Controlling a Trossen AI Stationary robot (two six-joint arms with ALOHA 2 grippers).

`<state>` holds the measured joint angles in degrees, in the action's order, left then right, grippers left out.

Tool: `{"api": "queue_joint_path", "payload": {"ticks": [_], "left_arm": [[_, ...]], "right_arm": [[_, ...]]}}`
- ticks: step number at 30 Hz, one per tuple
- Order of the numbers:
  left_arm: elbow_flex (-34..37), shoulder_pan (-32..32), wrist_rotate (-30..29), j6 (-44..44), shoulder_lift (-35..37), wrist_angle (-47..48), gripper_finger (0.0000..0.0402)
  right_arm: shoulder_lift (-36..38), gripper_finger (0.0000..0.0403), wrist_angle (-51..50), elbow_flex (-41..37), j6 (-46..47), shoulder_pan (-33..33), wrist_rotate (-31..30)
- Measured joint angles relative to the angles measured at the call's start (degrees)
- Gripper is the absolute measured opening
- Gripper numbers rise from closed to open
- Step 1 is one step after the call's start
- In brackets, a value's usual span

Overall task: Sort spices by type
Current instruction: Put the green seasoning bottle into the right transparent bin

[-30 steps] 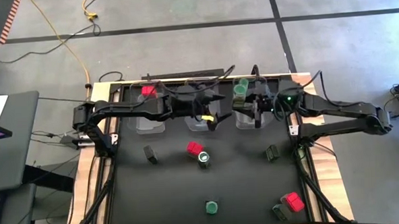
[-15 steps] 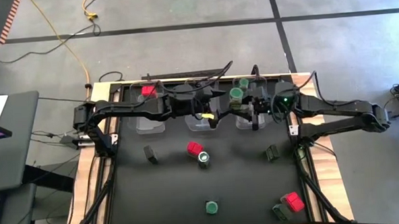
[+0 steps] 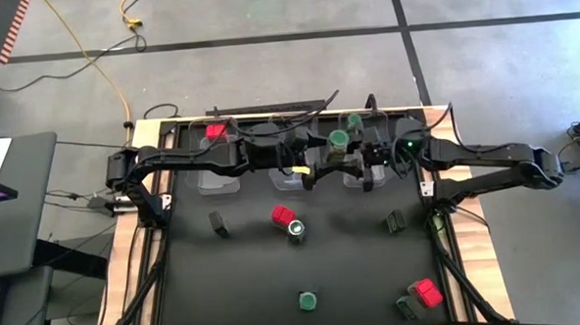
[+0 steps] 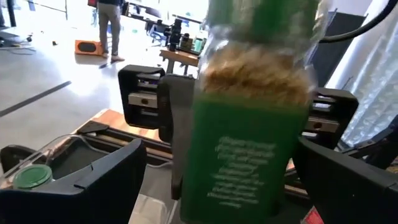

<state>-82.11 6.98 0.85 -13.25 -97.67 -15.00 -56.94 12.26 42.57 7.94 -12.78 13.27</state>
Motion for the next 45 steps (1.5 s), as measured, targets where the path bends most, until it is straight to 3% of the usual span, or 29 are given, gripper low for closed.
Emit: {"api": "queue_joint_path", "payload": {"ticks": [10, 16, 24, 37, 45], "left_arm": [[0.0, -0.02, 0.3, 0.15, 0.0, -0.61, 0.0385], [0.0, -0.02, 0.12, 2.05, 0.0, -4.92, 0.0358], [0.0, -0.02, 0.14, 0.98, 0.01, -3.03, 0.032], [0.0, -0.02, 0.12, 1.42, -0.39, -3.08, 0.031], [-0.02, -0.51, 1.83, -0.27, -2.71, -6.59, 0.0234]], "right_arm": [[-0.53, 0.0218, 1.82, 0.0, 0.81, 0.04, 0.54], [-0.53, 0.0218, 1.74, 0.0, 1.25, 0.09, 1.02], [-0.53, 0.0218, 2.05, 0.0, 1.25, 0.09, 1.04], [-0.53, 0.0218, 1.94, 0.0, 1.13, 0.0, 1.02], [-0.5, 0.0218, 0.51, -0.09, 1.72, 0.29, 1.04]]}}
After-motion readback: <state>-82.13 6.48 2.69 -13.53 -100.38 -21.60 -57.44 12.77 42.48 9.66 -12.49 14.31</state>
